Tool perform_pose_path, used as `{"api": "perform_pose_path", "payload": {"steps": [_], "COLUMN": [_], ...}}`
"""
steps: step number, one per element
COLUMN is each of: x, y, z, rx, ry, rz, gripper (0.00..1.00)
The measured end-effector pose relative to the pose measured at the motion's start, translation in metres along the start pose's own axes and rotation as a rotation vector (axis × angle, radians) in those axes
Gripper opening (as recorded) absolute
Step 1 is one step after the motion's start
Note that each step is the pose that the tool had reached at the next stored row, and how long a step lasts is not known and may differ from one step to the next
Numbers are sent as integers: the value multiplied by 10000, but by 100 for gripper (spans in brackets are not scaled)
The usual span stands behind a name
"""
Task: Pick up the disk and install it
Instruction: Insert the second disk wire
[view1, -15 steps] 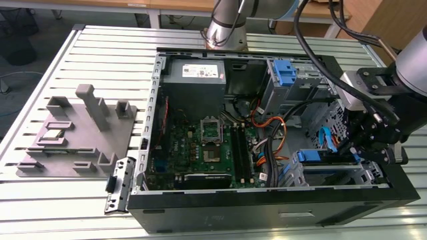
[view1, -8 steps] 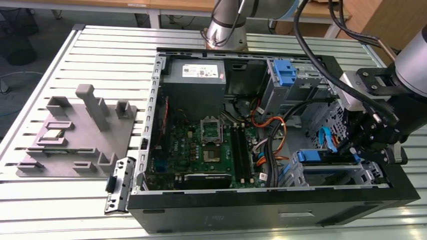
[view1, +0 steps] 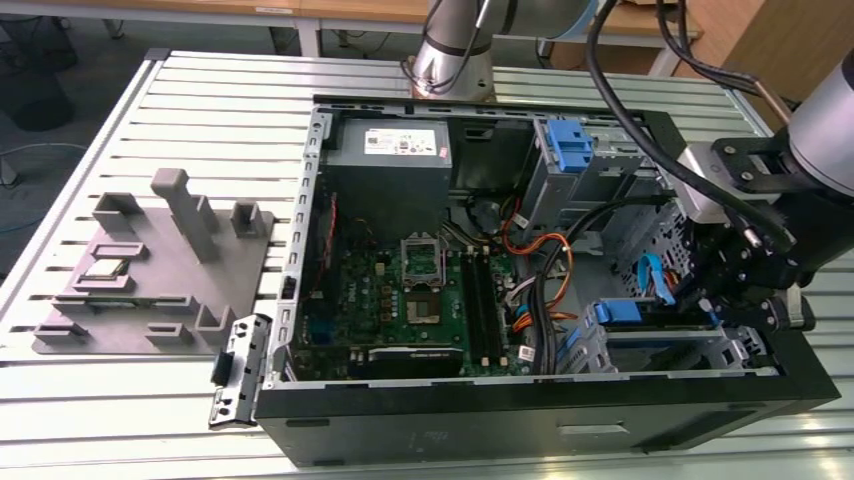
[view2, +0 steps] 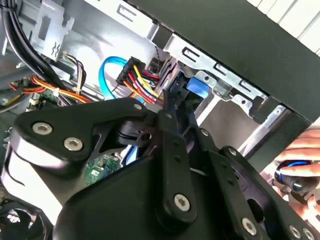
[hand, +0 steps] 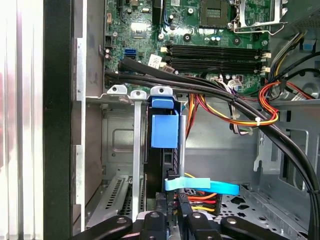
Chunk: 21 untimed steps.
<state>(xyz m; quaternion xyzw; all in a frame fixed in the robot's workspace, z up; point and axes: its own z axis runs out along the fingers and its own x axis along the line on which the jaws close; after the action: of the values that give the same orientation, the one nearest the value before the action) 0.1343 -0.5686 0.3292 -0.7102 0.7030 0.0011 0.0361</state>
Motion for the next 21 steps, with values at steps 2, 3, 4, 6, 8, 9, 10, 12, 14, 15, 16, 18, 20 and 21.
{"api": "perform_pose_path", "payload": {"steps": [2, 3, 4, 6, 8, 9, 10, 12, 14, 15, 16, 18, 20, 21], "x": [0, -1, -2, -4, -8, -10, -12, -15, -17, -17, -17, -17, -16, -16], "y": [0, -1, -2, -4, -8, -10, -11, -14, -16, -16, -16, -16, -17, -18], "z": [-4, -18, -33, -83, -152, -192, -227, -287, -319, -320, -320, -322, -321, -318], "rx": [0, 0, 0, 0, 0, 0, 0, 0, 0, 0, 0, 0, -168, -343], "ry": [3, 8, 3, 2, 3, 2, 3, 3, 3, 2, 0, 1, 3, 1], "rz": [0, -1, 0, 0, 0, 0, 0, 0, 0, 0, 0, 0, 7, 18], "gripper": [24, 24, 24, 24, 24, 24, 24, 24, 24, 24, 24, 24, 24, 24]}}
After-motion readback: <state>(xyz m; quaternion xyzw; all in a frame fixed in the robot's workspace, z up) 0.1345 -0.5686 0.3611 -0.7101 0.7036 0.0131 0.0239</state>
